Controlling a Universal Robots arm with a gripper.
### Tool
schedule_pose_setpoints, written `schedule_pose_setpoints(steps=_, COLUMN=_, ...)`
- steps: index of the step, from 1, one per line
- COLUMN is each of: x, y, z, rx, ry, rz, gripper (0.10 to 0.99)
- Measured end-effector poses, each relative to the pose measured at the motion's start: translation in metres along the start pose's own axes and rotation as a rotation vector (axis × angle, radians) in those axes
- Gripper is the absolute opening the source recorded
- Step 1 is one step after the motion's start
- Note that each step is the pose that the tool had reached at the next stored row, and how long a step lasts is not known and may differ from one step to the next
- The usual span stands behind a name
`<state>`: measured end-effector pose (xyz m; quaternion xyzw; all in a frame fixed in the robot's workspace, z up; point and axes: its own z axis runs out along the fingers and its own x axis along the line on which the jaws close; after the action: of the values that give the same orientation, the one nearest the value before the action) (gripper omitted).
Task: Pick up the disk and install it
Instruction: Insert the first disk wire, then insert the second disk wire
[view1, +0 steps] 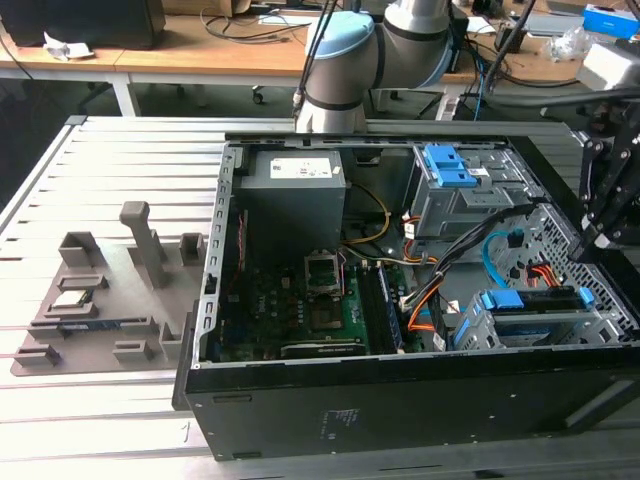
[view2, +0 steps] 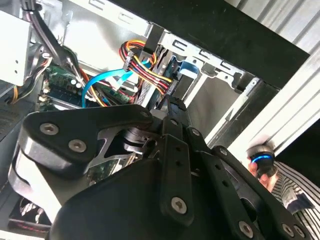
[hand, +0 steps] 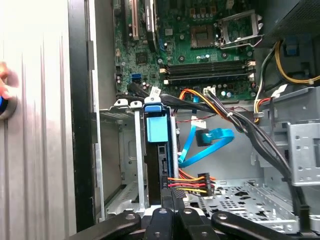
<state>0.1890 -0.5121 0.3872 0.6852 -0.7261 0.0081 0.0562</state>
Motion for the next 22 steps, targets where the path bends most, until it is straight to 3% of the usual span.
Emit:
schedule_pose_setpoints(steps=1, x=-0.0005, y=0.0003, z=-0.0041, rx=0.000, ry=0.0003, rz=0.000, gripper=0.106)
schedule_pose_setpoints(steps=9, x=-0.0004, y=0.0004, z=-0.0052, rx=0.000, ry=0.0006, rz=0.000, gripper=0.114)
schedule_pose_setpoints(steps=11, x=-0.0004, y=0.0004, z=-0.0053, rx=0.000, ry=0.0005, rz=0.000, gripper=0.235)
schedule_pose_setpoints(steps=12, x=-0.0003, y=0.0004, z=-0.0054, rx=0.000, ry=0.0006, rz=0.000, gripper=0.235)
schedule_pose_setpoints(steps=13, x=-0.0004, y=0.0004, z=-0.0055, rx=0.000, ry=0.0007, rz=0.000, gripper=0.302)
schedule_pose_setpoints(steps=16, x=-0.0005, y=0.0004, z=-0.0057, rx=0.000, ry=0.0008, rz=0.000, gripper=0.302)
schedule_pose_setpoints(steps=21, x=-0.0076, y=0.0107, z=-0.0049, rx=0.001, ry=0.0011, rz=-0.008, gripper=0.302)
schedule_pose_setpoints(steps=22, x=-0.0113, y=0.0163, z=-0.0040, rx=0.001, ry=0.0014, rz=-0.011, gripper=0.302)
